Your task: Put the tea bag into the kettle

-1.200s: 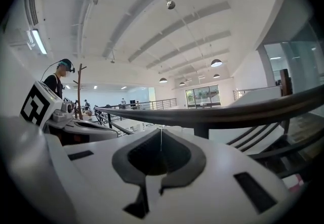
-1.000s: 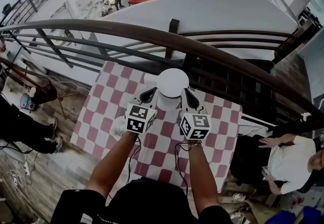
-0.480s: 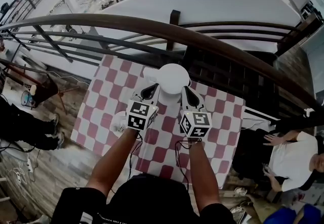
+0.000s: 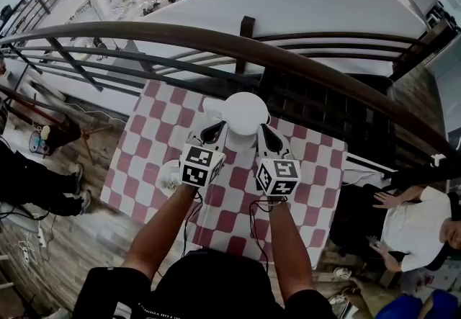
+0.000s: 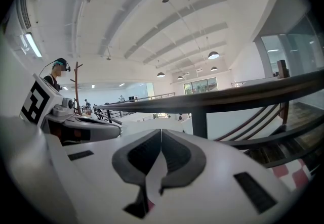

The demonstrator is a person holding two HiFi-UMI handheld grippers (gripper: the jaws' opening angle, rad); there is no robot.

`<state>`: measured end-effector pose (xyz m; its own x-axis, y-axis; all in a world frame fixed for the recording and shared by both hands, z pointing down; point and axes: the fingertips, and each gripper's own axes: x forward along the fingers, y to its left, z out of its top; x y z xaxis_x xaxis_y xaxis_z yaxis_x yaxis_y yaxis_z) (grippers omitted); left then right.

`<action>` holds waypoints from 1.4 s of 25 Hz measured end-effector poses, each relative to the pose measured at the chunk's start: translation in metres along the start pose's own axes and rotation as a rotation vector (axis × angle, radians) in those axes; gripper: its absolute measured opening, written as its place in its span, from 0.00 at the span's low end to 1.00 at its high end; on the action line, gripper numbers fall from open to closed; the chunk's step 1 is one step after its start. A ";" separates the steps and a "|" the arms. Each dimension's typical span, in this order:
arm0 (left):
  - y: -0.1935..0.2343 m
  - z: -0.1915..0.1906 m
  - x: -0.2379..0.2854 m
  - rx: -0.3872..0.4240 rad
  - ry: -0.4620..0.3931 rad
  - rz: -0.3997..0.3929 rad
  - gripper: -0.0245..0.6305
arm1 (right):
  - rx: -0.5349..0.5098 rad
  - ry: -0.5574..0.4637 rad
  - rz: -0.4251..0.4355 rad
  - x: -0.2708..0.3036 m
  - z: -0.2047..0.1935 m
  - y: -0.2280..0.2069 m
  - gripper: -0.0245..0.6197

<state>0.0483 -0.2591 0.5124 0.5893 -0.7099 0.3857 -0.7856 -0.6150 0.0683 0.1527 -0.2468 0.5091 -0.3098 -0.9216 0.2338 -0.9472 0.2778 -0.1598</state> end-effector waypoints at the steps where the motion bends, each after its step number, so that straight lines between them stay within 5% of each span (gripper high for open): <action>1: 0.000 0.000 -0.001 0.003 0.000 0.000 0.04 | 0.001 0.003 0.002 0.000 0.000 0.000 0.06; 15: -0.004 0.002 -0.043 0.031 -0.021 -0.001 0.04 | -0.044 -0.027 0.029 -0.039 0.017 0.027 0.06; 35: -0.067 -0.017 -0.173 0.073 -0.050 -0.058 0.04 | -0.047 -0.062 0.075 -0.177 0.016 0.112 0.06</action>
<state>-0.0045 -0.0896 0.4564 0.6438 -0.6872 0.3365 -0.7347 -0.6781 0.0210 0.1026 -0.0570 0.4347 -0.3752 -0.9125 0.1628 -0.9250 0.3572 -0.1294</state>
